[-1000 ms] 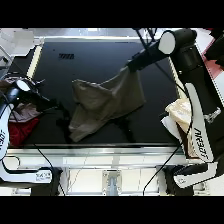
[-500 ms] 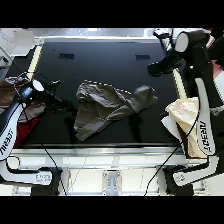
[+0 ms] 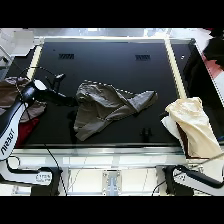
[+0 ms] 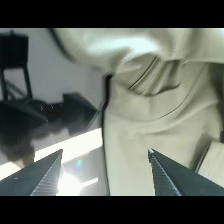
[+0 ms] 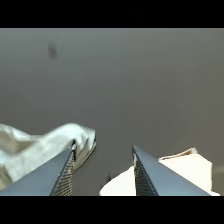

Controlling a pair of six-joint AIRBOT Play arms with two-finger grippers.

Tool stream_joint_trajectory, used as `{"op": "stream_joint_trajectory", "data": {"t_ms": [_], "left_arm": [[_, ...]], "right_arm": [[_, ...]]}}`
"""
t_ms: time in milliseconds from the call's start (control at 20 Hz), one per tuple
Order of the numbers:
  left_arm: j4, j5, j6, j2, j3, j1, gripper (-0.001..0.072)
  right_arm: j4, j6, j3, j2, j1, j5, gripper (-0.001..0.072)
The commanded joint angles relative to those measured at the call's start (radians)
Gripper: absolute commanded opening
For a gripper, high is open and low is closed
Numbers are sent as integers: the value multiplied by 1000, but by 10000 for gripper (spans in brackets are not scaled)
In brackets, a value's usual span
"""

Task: Fold the shirts.

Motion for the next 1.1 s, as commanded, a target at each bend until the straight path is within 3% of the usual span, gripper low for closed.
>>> {"op": "stream_joint_trajectory", "data": {"t_ms": [0, 150, 250, 600, 650, 750, 850, 1050], "left_arm": [[-81, 17, 65, -38, 2, 0, 589], [-138, 16, 68, -92, 2, -1, 589], [-207, -2, 126, -114, 3, -1, 589], [-217, -9, 139, -164, 10, -13, 587], [-221, -9, 139, -167, 14, -18, 542], [-252, -8, 140, -167, 26, -33, 233], [-269, -9, 141, -167, 48, -43, 15], [-269, -82, 140, -161, 100, -36, 14]], "right_arm": [[53, -4, -1, 146, -129, 29, 408], [53, -8, -1, 203, -171, 45, 408], [57, -9, -1, 217, -171, 51, 408], [81, -8, -1, 217, -171, 77, 406], [84, -8, -1, 217, -171, 80, 406], [98, -8, -1, 216, -171, 98, 405], [111, -10, -28, 217, -171, 126, 406], [318, -11, -338, 217, -156, 136, 405]]}}
